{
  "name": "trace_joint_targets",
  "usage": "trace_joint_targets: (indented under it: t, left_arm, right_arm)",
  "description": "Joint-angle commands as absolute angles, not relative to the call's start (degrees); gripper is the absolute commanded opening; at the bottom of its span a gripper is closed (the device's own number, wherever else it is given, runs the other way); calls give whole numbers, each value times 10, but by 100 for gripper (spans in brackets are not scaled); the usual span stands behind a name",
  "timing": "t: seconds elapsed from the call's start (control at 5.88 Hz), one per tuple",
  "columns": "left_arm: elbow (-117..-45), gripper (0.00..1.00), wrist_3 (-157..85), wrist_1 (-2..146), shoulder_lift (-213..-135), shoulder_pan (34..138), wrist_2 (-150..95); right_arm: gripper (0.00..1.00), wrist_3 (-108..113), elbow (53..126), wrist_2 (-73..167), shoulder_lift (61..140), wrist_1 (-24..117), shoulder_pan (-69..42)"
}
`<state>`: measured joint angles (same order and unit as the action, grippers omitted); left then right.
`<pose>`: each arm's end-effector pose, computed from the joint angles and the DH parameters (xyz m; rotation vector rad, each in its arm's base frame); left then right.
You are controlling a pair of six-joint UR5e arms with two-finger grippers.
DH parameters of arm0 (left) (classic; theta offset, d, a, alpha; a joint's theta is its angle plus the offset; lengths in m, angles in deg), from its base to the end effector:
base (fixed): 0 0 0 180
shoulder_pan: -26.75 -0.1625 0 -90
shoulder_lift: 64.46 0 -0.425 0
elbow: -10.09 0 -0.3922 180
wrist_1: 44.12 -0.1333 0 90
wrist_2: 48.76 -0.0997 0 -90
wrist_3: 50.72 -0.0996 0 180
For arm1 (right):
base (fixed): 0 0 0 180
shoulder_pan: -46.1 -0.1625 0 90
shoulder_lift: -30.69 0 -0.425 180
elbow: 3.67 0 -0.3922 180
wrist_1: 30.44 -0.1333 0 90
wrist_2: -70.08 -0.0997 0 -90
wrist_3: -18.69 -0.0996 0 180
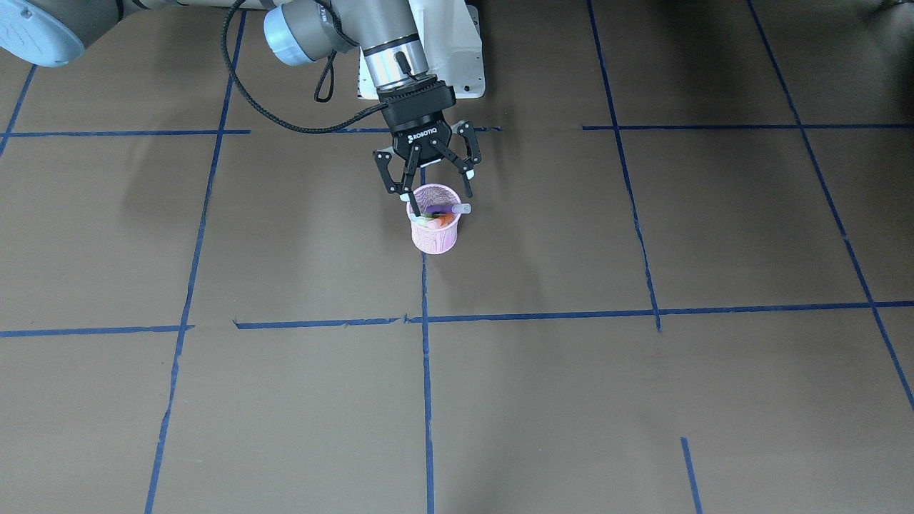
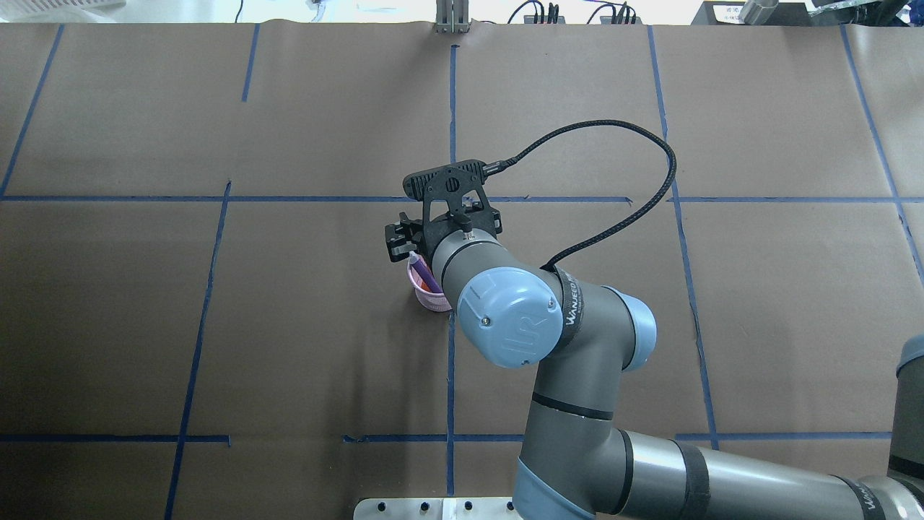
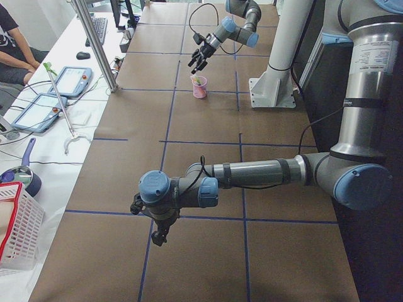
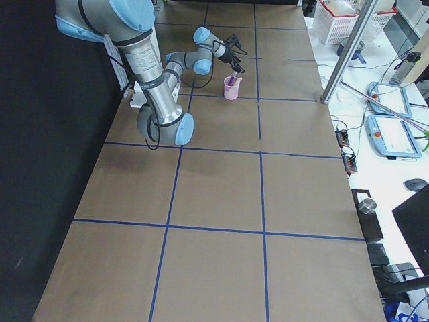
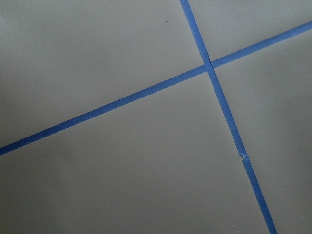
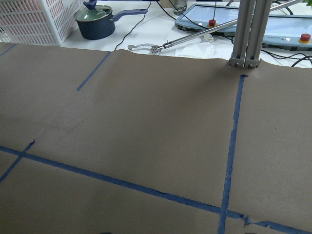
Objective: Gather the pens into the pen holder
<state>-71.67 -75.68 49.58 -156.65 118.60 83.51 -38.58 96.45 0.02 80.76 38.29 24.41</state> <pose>-0.0825 -0.5004 0.7063 0.1337 0.7310 0.3696 -0.5377 -0.3939 0.1233 0.8296 -0.9552 0.0503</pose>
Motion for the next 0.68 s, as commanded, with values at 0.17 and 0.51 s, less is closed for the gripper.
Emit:
trace_joint_targets:
  t: [0.17, 0.51]
  left_arm:
    - [-716, 100, -757, 496, -1566, 1186, 835]
    - [-716, 100, -757, 496, -1567, 1186, 835]
  right_arm:
    - [100, -369, 1014, -329, 826, 496, 52]
    - [100, -282, 1014, -537, 893, 581, -82]
